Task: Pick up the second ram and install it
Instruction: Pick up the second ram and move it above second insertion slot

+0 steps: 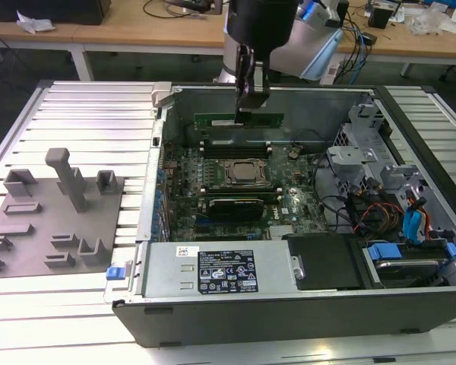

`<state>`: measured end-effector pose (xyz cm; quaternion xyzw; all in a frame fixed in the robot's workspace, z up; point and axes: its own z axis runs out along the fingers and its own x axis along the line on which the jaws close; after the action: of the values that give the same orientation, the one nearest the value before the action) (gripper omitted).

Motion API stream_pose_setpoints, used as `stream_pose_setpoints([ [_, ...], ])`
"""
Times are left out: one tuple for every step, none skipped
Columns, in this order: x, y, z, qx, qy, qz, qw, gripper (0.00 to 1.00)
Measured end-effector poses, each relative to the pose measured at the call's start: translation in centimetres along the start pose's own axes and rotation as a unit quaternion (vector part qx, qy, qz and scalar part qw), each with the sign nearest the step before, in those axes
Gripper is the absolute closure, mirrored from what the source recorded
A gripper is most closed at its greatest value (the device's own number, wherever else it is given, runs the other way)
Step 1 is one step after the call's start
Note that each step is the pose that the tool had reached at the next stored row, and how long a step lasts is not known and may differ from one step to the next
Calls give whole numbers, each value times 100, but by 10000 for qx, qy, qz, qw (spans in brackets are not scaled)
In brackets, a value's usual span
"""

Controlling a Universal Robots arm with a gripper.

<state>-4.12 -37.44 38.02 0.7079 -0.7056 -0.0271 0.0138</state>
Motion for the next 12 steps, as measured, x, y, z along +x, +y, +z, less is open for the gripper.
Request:
stream_pose_setpoints([
  [0, -25, 9, -3, 1, 0, 10000, 87],
  [0, -52, 19, -5, 0, 1, 10000, 87],
  [1, -100, 38, -9, 0, 1, 10000, 87],
  [1, -145, 55, -12, 0, 0, 10000, 87],
  [2, -201, 74, -16, 1, 1, 10000, 87],
  [2, -251, 90, -19, 0, 0, 10000, 87],
  [3, -288, 101, -21, 0, 1, 10000, 87],
  [3, -315, 108, -23, 0, 2, 10000, 87],
  [3, -367, 118, -25, 1, 0, 10000, 87],
  [4, -394, 120, -26, 2, 1, 10000, 87],
  [4, -401, 120, -26, 1, 1, 10000, 87],
  [3, -401, 121, -26, 0, 1, 10000, 87],
])
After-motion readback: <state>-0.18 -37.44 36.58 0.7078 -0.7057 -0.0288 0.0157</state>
